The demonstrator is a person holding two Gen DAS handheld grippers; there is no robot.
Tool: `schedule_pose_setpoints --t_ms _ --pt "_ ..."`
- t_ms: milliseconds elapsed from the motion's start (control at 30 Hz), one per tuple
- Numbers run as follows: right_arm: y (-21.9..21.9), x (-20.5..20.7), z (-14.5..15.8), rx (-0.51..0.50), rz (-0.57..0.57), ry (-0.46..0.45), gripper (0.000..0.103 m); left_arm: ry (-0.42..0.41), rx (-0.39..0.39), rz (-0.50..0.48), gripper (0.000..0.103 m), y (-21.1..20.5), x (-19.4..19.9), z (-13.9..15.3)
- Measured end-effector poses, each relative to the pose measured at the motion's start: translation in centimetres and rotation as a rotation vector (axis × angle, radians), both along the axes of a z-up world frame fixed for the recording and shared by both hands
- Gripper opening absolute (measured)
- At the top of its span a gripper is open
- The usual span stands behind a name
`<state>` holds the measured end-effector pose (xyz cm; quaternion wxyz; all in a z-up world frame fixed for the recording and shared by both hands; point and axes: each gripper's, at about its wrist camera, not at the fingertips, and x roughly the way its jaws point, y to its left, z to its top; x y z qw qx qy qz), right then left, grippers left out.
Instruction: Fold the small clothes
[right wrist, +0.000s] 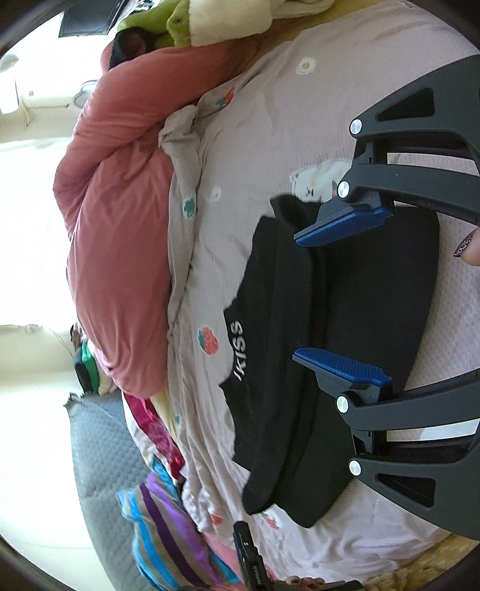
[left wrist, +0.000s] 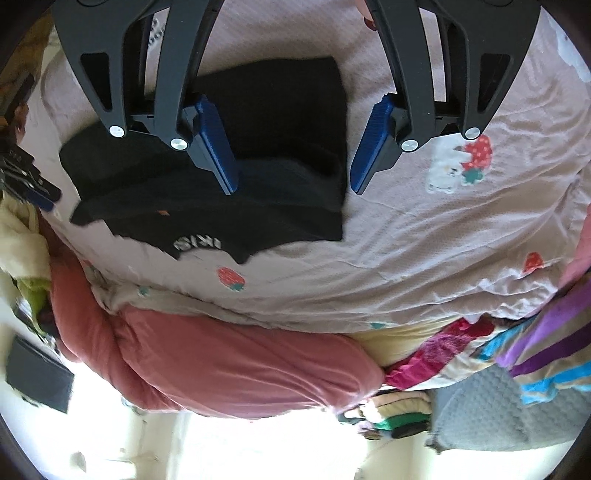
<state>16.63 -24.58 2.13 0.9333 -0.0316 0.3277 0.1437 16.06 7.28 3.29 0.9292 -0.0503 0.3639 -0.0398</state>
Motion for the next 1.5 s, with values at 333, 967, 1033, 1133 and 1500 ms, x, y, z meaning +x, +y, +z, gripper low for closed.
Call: schedule_pose_setpoints --t_ms 333,967,1033,1133,1500 --pt "3.1 -0.5 -2.8 -0.059 0.067 0.063 0.056 0.098 0.105 -0.12 0.026 -5.2 -0.1 -4.4" --pt "3.6 6.3 -6.7 -0.089 0.017 0.172 0.056 0.148 0.15 -0.062 0.028 -5.0 4.8 -7.0" --pt "3.8 6.9 -6.6 -0.097 0.016 0.168 0.056 0.159 0.134 -0.053 0.028 -4.8 6.0 -7.1" --pt "4.1 7.8 -6.2 -0.098 0.01 0.16 0.056 0.164 0.11 -0.038 0.028 -4.3 7.2 -7.1" --pt "2.4 9.6 -3.7 -0.081 -0.065 0.078 0.061 0.119 0.011 0.055 0.034 0.0 9.3 -5.8"
